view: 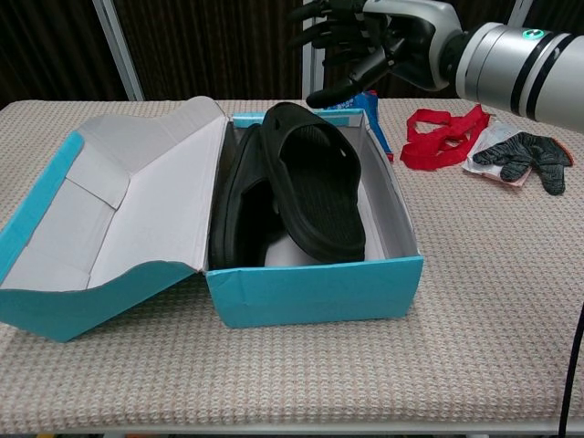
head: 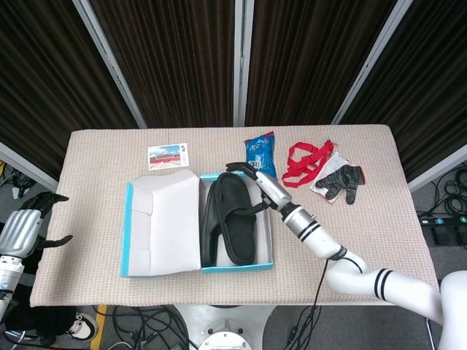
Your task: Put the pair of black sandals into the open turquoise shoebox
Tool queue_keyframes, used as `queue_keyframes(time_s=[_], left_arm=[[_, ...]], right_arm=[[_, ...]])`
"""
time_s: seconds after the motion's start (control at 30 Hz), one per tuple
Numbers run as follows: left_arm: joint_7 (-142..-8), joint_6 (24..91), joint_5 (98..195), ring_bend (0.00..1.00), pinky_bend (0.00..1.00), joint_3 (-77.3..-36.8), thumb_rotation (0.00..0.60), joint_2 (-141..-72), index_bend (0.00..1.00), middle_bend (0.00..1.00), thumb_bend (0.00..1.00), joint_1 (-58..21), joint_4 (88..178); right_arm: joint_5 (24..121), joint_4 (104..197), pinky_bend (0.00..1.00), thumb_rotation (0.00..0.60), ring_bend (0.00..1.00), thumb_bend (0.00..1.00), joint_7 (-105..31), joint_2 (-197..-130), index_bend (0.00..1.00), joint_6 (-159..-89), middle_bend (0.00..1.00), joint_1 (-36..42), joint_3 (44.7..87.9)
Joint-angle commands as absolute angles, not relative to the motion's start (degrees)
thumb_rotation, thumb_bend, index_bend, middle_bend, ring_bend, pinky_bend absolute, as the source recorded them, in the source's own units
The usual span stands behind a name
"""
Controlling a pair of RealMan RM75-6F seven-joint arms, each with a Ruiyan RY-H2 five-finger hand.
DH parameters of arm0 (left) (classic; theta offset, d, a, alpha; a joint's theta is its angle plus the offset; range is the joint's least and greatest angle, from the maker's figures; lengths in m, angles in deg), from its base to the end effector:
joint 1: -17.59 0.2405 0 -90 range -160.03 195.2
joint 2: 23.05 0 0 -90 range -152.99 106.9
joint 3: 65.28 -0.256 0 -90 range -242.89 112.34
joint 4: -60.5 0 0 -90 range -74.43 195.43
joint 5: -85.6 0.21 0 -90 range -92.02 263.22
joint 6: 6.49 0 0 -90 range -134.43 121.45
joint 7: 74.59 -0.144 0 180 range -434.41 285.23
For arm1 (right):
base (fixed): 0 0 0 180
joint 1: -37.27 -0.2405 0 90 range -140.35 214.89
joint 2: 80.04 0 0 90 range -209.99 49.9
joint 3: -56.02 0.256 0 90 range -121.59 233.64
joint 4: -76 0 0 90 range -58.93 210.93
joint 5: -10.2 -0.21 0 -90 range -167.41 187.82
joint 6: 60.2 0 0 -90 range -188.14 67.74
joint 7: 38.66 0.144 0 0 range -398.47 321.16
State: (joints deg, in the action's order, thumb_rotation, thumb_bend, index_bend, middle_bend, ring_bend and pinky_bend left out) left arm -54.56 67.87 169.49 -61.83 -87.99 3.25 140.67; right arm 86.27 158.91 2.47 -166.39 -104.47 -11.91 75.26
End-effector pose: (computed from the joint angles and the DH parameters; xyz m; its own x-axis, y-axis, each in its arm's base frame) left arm -0.3330 0.2423 0.1612 0.2529 0.0980 0.9625 0.9669 -0.0599 -0.2480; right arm -0.0722 -0.3796 0.0029 -0.3187 -0.5855 0.7454 -0.8221 -0.2208 -0.5248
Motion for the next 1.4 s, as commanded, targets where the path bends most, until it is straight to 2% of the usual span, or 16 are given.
queue_keyframes(time_s=[0.03, 0.27, 0.5, 0.67, 0.93, 1.4], left_arm=[[-54.55, 67.92, 169.44, 0.12, 0.2, -61.79, 0.6, -87.87, 0.24, 0.23, 0.12, 3.27, 140.82], [-55.06, 68.26, 169.5, 0.12, 0.2, -61.75, 0.6, -87.61, 0.24, 0.23, 0.12, 3.38, 141.37], [-54.84, 67.97, 169.15, 0.12, 0.2, -61.81, 0.6, -87.65, 0.24, 0.23, 0.12, 3.5, 141.06], [-54.17, 67.81, 169.07, 0.12, 0.2, -61.93, 0.6, -87.99, 0.24, 0.23, 0.12, 3.61, 140.31], [-53.55, 67.93, 169.41, 0.12, 0.2, -62.06, 0.6, -88.21, 0.24, 0.23, 0.12, 3.69, 139.72], [-54.04, 67.41, 169.41, 0.12, 0.2, -62.21, 0.6, -88.56, 0.24, 0.23, 0.12, 3.51, 139.63]], right_arm=[[85.63, 165.25, 0.08, 0.6, 0.0, 0.0, 1.73, -164.28, 0.12, -104.77, 0.17, -12.33, 76.52], [80.82, 170.39, 0.09, 0.6, 0.0, 0.0, 2.55, -165.4, 0.12, -101.32, 0.17, -14.32, 77.59], [78.91, 168.05, 0.13, 0.6, 0.0, 0.0, 2.71, -168.66, 0.12, -98.64, 0.17, -15.91, 76.73], [79.3, 166.67, 0.16, 0.6, 0.0, 0.0, 1.15, -169.45, 0.12, -99.16, 0.17, -15.98, 76.27], [78.16, 166.79, 0.17, 0.6, 0.0, 0.0, -1.08, -168.15, 0.12, -99.82, 0.16, -14.55, 75.27], [75.54, 166.13, 0.17, 0.6, 0.0, 0.0, -2.42, -163.79, 0.11, -96.71, 0.15, -11.73, 72.85]])
